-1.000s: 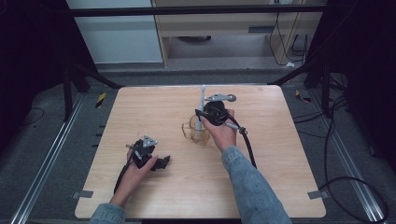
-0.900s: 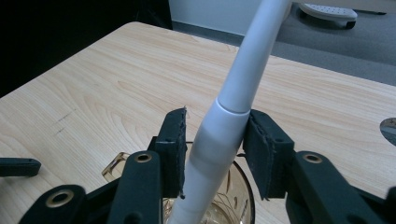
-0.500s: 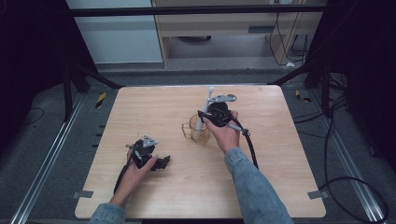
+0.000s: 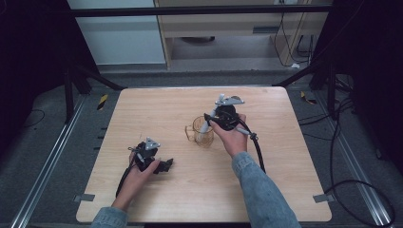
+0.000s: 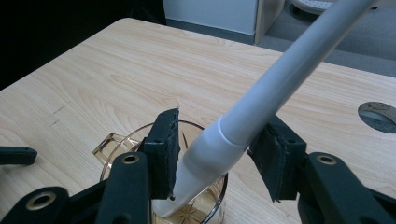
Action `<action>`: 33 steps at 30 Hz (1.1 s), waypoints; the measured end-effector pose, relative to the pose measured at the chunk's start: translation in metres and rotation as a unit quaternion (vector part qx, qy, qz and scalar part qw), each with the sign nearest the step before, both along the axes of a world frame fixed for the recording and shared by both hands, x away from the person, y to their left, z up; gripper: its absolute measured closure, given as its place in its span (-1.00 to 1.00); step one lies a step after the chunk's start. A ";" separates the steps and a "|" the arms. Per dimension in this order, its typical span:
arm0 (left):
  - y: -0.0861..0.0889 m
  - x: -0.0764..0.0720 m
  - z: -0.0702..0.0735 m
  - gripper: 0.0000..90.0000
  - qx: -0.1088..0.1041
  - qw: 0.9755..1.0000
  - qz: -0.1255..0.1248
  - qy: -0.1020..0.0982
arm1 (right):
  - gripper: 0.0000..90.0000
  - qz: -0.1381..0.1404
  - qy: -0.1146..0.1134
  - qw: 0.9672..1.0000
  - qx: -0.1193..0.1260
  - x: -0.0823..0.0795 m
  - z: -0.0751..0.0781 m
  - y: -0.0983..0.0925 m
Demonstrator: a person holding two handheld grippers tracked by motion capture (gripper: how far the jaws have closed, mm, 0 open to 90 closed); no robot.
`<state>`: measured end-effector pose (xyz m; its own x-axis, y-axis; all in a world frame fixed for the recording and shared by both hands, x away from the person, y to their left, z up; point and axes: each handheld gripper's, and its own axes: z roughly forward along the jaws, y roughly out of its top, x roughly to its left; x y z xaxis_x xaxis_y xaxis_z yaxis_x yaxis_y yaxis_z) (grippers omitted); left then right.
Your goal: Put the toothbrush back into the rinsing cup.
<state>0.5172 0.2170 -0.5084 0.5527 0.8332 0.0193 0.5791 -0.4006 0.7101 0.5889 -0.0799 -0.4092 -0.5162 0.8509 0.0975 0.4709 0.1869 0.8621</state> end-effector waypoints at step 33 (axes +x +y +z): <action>0.000 0.000 0.000 -1.00 0.000 1.000 0.000 0.000 | -0.43 -0.008 -0.011 1.000 -0.018 -0.023 0.013 -0.025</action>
